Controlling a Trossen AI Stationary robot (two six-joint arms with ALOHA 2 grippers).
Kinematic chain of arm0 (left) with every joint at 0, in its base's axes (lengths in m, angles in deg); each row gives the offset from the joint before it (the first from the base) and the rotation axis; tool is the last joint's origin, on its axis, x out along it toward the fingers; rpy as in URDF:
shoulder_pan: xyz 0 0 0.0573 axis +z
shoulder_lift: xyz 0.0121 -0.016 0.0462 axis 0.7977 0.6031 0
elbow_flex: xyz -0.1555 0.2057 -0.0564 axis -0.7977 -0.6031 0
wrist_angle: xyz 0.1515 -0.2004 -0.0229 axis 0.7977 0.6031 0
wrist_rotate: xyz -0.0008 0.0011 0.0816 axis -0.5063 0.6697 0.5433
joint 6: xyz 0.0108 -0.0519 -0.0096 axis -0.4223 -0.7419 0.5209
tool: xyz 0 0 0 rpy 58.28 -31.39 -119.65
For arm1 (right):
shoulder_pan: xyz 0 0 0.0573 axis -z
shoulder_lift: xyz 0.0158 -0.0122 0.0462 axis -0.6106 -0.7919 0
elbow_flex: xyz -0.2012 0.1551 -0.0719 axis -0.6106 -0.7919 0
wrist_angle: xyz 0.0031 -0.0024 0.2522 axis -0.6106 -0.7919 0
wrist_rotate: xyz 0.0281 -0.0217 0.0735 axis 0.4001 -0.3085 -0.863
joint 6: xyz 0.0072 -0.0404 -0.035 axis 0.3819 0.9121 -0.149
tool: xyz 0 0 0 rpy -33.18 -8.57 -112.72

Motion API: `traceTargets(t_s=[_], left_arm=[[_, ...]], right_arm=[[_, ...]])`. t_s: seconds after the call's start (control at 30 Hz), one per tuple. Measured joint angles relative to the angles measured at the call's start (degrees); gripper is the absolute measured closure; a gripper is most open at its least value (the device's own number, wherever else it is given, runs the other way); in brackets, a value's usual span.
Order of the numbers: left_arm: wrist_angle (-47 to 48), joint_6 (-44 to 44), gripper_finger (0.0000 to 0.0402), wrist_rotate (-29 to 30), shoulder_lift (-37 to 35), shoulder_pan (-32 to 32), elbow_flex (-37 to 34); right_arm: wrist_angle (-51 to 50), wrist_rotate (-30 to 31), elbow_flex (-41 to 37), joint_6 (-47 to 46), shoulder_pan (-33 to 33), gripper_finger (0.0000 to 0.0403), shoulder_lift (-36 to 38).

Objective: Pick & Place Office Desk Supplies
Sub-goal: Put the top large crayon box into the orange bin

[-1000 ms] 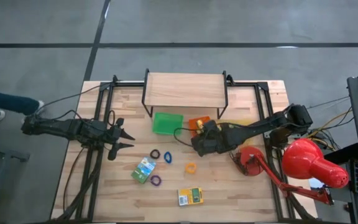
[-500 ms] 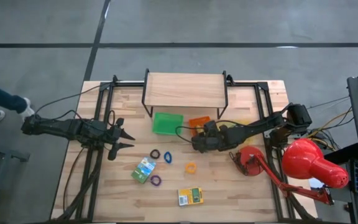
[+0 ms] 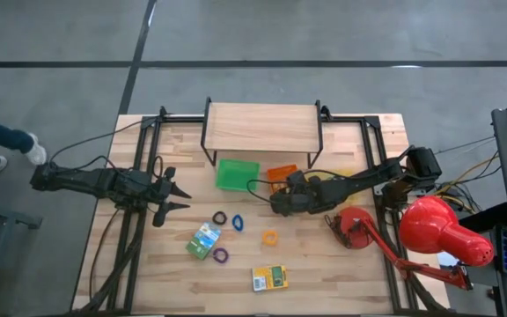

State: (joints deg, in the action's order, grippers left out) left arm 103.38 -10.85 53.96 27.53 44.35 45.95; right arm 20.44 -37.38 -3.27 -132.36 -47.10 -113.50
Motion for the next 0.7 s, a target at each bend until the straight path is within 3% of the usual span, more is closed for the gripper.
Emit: traceTargets(t_s=[0.2,0.47,0.7], left_arm=[[0.0,0.0,0.0259,0.0,0.0,0.0,0.0],[0.0,0.0,0.0259,0.0,0.0,0.0,0.0],[0.0,0.0,0.0259,0.0,0.0,0.0,0.0]], right_arm=[[-0.1,1.1,2.8,6.9,-1.0,0.0193,1.0],[-0.4,7.8,9.3,16.8,-6.3,0.0193,1.9],[1.3,8.3,15.1,32.9,-11.5,0.0193,1.0]])
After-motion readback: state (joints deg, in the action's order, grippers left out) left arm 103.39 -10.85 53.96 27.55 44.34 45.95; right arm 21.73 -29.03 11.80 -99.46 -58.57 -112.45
